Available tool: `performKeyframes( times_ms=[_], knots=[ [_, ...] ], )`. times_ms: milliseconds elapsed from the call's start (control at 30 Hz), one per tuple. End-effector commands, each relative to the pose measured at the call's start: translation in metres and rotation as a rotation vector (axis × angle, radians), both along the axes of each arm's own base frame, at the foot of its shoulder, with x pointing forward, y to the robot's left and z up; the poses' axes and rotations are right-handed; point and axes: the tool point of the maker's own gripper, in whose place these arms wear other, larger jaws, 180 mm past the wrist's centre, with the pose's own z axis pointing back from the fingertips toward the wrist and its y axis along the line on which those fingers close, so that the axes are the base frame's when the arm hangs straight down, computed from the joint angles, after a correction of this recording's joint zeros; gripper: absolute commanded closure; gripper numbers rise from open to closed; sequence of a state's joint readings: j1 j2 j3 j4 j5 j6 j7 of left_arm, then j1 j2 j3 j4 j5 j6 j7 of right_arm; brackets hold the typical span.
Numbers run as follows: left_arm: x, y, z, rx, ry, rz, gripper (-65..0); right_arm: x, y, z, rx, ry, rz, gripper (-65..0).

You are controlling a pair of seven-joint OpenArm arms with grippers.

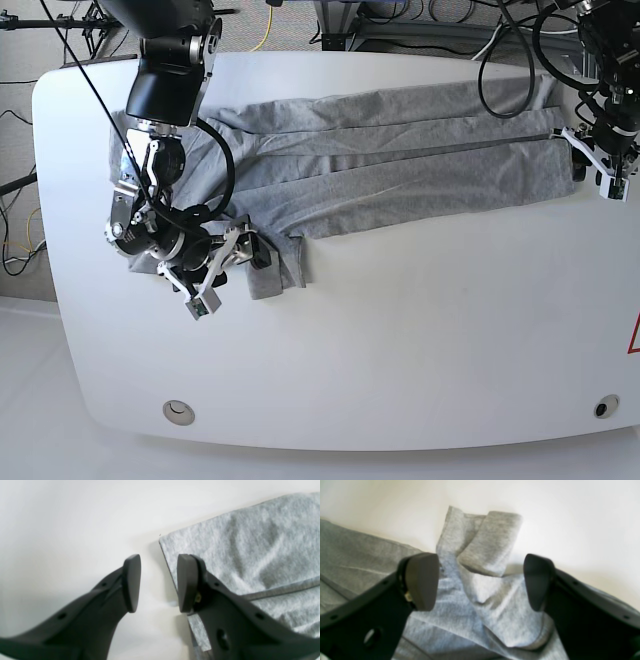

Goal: Fold the T-shirt properly
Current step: 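Move the right gripper to the loose sleeve and close on it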

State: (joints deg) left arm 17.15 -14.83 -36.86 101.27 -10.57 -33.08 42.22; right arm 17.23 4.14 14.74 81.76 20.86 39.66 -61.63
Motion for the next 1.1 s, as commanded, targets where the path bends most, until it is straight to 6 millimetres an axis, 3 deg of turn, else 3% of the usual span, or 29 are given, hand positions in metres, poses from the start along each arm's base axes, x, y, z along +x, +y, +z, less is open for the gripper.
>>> performKeyframes(
  times_ms=[0, 467, 633, 900, 1067],
  knots=[
    [0.007, 0.003, 0.015, 0.021, -0.046, -0.012, -22.1, 0.012, 0.002, 0.011, 0.025, -0.034, 0.001, -50.4],
    [0.007, 0.003, 0.015, 0.019, -0.046, -0.012, -22.1, 0.002, 0.042, -0.004, 0.041, -0.039, 0.106, -50.4],
    [0.006, 0.003, 0.014, 0.019, -0.045, -0.012, -22.1, -0.001, 0.043, -0.011, 0.052, -0.023, 0.105, -49.3],
    [0.006, 0.003, 0.014, 0.018, -0.045, -0.011, -22.1, -0.003, 0.034, -0.026, 0.059, 0.008, 0.087, -35.6],
    [0.005, 0.003, 0.014, 0.018, -0.043, -0.012, -22.1, 0.0, 0.024, -0.026, 0.042, 0.009, 0.079, -36.9]
  ],
)
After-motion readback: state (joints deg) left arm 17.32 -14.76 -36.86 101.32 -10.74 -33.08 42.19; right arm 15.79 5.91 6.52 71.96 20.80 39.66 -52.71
